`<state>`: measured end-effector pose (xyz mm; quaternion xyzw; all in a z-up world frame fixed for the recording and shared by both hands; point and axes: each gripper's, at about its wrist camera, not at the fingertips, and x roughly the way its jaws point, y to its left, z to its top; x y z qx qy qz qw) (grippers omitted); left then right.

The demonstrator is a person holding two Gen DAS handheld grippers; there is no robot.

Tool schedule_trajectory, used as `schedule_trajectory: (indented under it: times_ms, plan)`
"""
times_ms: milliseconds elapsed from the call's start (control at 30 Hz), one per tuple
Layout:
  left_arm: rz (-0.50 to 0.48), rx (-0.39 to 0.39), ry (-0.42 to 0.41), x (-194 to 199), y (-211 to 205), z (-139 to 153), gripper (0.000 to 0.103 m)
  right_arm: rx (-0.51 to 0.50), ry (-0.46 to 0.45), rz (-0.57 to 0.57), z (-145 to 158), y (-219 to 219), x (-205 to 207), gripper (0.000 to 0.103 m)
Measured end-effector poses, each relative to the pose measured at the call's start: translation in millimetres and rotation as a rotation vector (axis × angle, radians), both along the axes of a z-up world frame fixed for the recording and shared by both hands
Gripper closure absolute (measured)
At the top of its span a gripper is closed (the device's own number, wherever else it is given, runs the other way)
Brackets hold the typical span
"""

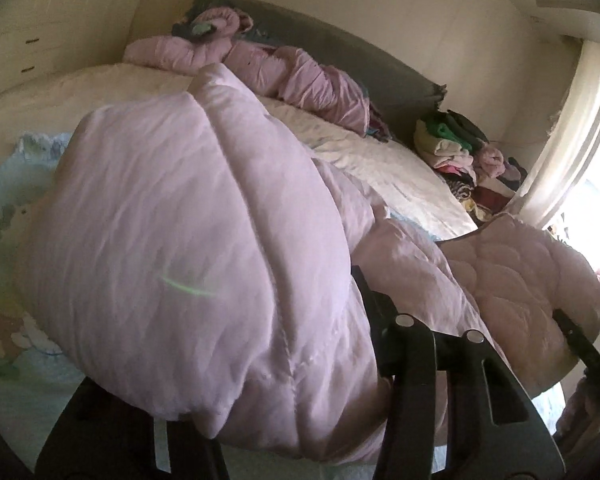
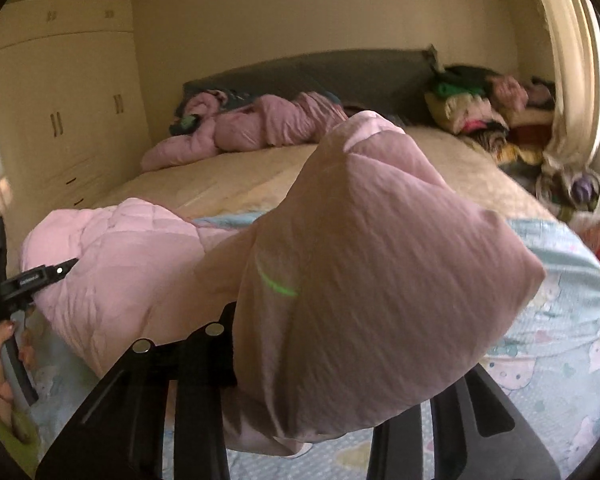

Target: Fold large clothes

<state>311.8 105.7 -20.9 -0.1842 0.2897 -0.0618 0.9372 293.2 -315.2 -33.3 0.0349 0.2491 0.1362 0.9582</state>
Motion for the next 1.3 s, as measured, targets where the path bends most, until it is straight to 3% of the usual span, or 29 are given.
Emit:
schedule_trajectory:
  times_ms: [333, 667, 967, 1300]
  plan:
    - [-0.014, 0.009, -0.020, -16, 6, 5, 0.065, -0.027, -0.055, 0.021, 15, 6, -36, 0.072]
    - [-0.023, 0.043, -0.029, -37, -2, 6, 0.065, 0.040, -0.018, -0.022, 7, -13, -50, 0.072]
    - [-0.031, 0.078, -0.014, -40, -9, -2, 0.065, 0.165, 0.057, -0.118, -27, -42, -62, 0.072]
    - [-0.027, 0.065, 0.048, -40, -4, -20, 0.065, 0.338, 0.179, -0.230, -71, -66, -63, 0.071]
